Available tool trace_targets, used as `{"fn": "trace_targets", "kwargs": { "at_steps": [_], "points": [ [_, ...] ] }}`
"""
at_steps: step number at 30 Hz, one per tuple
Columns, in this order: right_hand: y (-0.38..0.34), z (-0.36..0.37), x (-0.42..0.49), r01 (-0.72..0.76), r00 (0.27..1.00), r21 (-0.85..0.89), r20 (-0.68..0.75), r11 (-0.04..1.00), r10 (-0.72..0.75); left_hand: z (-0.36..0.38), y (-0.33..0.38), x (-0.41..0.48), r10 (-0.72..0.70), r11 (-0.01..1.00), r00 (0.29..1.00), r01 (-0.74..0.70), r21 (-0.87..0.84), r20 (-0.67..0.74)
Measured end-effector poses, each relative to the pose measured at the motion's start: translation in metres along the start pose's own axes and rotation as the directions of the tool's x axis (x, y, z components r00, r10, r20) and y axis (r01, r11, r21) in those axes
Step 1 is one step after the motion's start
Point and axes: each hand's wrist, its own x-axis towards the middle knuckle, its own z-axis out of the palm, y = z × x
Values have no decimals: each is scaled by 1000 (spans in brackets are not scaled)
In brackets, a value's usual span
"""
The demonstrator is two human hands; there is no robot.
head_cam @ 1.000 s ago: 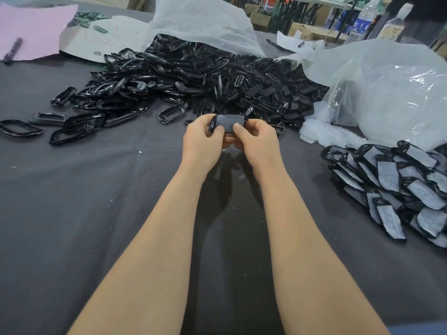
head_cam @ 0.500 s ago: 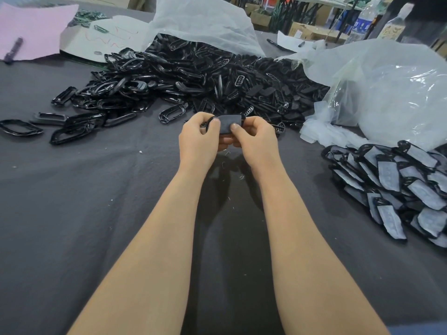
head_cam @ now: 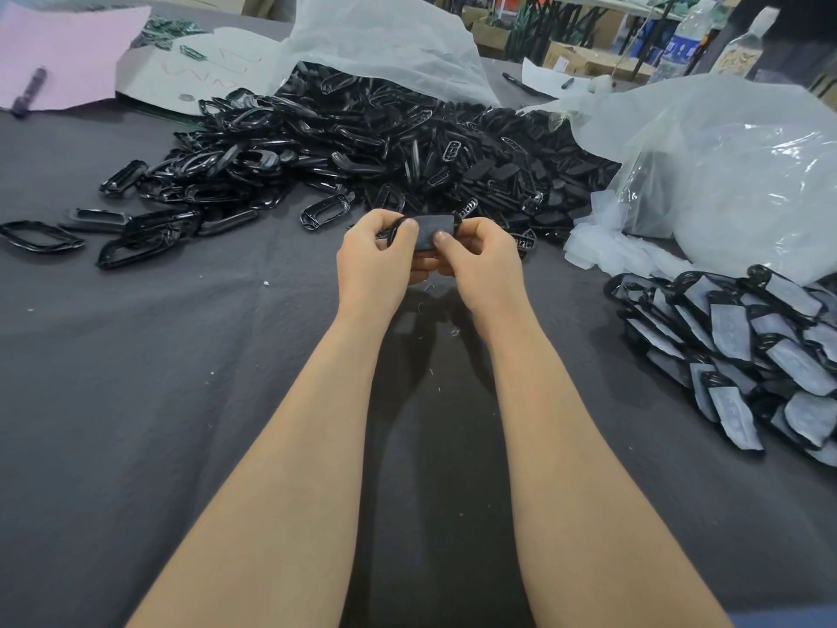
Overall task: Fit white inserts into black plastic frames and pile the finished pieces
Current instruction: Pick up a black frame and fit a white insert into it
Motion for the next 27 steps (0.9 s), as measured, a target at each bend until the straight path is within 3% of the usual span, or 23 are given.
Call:
{"fn": "trace_targets", "kwargs": {
  "at_steps": [20, 27],
  "points": [
    [-3, -1, -1, -72, 997, 101, -28, 992, 76, -1, -3, 4, 26, 991, 997, -35, 129, 72],
    [-3, -2, 0, -104, 992, 175, -53, 979, 115, 0, -3, 3, 25, 995, 995, -35, 98, 100]
  ]
}}
